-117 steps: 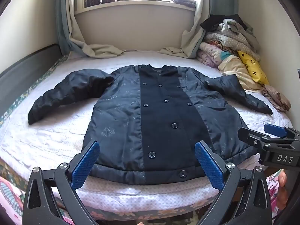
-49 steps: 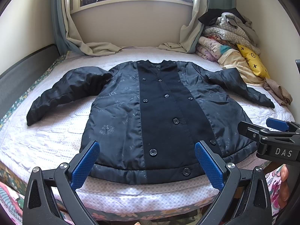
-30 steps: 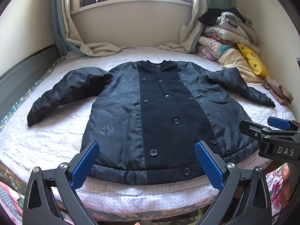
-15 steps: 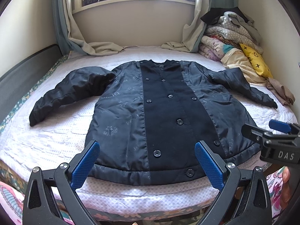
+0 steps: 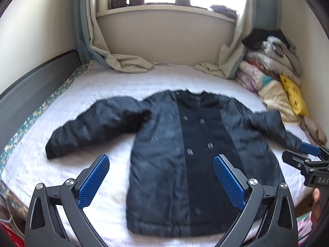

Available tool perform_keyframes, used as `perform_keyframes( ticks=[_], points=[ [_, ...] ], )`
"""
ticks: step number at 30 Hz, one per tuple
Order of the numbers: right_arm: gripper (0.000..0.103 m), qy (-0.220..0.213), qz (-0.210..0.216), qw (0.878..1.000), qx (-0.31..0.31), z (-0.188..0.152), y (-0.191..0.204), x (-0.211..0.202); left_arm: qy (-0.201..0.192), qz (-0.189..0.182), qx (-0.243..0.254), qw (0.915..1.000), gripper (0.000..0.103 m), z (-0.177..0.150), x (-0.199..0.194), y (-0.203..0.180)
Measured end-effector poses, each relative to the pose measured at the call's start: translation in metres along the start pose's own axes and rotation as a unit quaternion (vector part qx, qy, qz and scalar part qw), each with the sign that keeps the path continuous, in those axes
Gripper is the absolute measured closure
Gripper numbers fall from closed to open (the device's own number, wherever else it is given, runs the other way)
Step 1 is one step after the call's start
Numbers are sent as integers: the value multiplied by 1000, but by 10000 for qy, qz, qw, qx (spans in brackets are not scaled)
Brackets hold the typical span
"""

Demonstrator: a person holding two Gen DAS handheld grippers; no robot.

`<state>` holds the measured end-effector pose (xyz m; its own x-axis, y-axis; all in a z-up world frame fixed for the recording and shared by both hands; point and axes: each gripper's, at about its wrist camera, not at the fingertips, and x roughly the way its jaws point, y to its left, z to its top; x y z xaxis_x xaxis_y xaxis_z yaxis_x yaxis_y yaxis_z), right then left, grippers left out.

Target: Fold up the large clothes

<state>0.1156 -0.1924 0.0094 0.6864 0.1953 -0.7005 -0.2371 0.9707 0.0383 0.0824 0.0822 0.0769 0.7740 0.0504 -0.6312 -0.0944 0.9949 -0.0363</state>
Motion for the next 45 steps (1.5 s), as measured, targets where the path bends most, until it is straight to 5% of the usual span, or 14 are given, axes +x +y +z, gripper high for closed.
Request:
perform_keyframes(
  ticks=[4,8,13,21,27,36,41,45],
  points=[
    [0,-71,194,9996,-167,45,8,23,12,126,-302,9995,0,41,27,28],
    [0,-127,418,9989,-155,53,11,52,198,190,-700,9972,0,61,65,62],
    [0,274,371,9968,-649,38,24,101,540,271,-1210,9908,5,51,103,97],
    [0,982,582,9926,-419,25,28,166,1050,344,-1921,9751,9,31,153,144],
    [0,1105,634,9906,-493,21,33,181,1208,11,-3348,9345,12,2,176,207],
    [0,1171,537,9906,-455,20,27,190,1165,-399,-4664,8760,14,-35,209,258],
    [0,1231,446,9906,-404,18,16,195,972,-671,-5279,8411,32,-49,224,277],
    [0,1312,382,9898,-397,13,10,199,579,-576,-5436,8354,57,-44,224,292]
  ],
)
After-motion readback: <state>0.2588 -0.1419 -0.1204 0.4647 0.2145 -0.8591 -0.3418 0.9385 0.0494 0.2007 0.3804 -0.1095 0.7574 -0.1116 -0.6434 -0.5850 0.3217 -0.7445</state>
